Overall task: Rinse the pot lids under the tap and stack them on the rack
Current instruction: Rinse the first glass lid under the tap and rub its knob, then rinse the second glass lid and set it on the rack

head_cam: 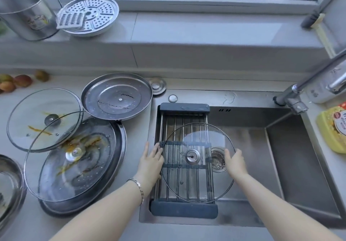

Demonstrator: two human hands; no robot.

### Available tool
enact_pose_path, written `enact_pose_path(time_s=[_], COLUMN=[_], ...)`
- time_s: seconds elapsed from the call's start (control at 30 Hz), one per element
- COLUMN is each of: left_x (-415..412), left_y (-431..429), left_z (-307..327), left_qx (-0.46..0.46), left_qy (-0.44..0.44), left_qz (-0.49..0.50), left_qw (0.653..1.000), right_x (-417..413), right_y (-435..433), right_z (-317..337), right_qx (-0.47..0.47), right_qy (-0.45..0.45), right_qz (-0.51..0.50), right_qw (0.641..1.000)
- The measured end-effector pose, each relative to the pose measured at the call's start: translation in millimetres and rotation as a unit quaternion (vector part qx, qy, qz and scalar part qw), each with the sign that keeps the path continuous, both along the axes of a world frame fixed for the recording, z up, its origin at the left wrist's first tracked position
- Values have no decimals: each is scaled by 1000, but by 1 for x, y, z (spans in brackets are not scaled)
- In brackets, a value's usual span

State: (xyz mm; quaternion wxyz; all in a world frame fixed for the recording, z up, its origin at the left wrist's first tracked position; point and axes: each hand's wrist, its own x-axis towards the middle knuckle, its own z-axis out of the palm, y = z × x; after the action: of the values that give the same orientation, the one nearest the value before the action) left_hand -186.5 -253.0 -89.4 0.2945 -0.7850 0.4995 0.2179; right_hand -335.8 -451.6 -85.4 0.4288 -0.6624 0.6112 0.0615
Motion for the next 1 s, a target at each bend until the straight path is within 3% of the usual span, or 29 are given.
enact_pose_path(time_s=[0.1,0.2,0.33,0.43,0.6,0.73,0.93,1.0], left_x=[-4,-7,-5,0,18,37,48,56], left_y=[0,-1,-4,9,75,128,189,199], left_z=[0,2,29,68,109,113,88,76], left_qx=[4,-17,-144,-275,-419,-417,-361,-344], left_qy=[-2,17,69,73,13,-28,-50,-48], left_qz=[11,49,131,226,384,498,602,689], left_qw=[1000,999,978,931,823,760,710,636], right_x=[3,6,20,48,111,146,156,151], right_y=[3,9,18,34,108,176,217,216], right_z=[3,15,39,66,93,90,58,61], right_qx=[-60,-122,-175,-122,139,313,318,326], right_qy=[56,113,54,-42,-152,-89,-129,-142], right_qz=[101,225,339,361,306,229,109,104], right_qw=[991,960,923,924,929,917,933,929])
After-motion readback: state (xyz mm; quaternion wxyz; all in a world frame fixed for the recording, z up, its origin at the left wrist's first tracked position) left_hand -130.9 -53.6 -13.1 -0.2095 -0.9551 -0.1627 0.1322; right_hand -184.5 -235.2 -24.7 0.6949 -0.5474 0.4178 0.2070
